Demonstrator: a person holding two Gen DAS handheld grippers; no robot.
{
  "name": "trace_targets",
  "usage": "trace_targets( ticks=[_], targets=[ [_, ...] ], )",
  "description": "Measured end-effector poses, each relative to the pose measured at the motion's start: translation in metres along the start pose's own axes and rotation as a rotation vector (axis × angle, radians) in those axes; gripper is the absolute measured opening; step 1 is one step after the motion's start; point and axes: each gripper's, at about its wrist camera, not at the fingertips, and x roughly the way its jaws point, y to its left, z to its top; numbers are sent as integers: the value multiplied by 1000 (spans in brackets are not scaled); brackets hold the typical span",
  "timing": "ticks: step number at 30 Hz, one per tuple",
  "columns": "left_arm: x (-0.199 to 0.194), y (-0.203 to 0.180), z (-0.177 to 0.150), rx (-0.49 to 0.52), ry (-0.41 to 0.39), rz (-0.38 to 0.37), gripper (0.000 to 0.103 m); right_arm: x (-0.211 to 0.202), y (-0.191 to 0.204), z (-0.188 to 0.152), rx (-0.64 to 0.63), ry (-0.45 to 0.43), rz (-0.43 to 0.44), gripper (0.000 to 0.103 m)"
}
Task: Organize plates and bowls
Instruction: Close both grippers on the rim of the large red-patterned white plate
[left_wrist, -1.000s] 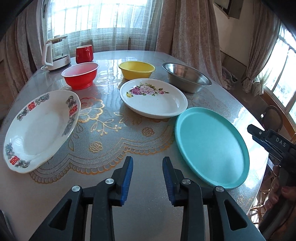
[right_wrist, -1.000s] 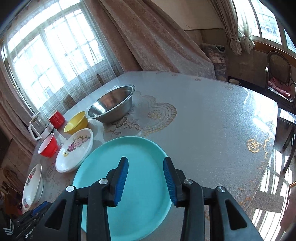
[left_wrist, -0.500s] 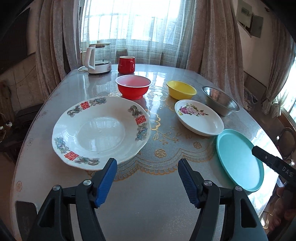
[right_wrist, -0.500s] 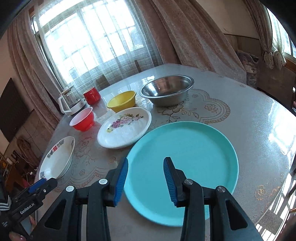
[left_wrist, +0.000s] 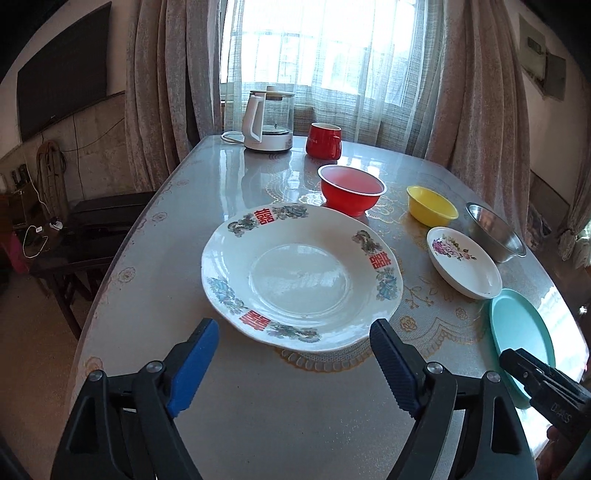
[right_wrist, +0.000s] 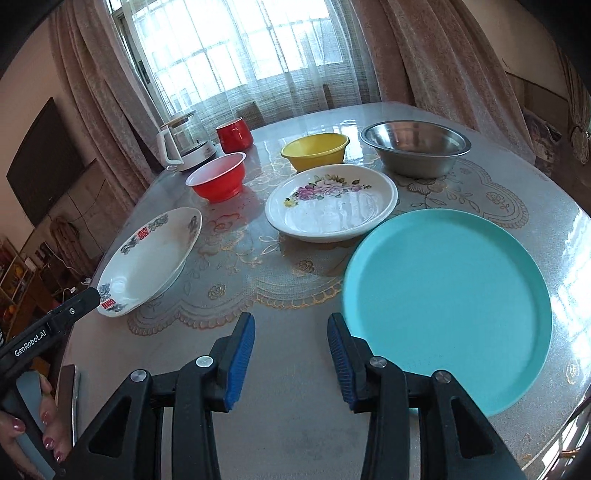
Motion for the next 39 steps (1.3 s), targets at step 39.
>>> trace_targets(
  ticks=[39],
  targets=[
    [112, 90, 53, -124, 185, 4, 62, 132, 86, 53, 29, 52, 291, 55]
  ],
)
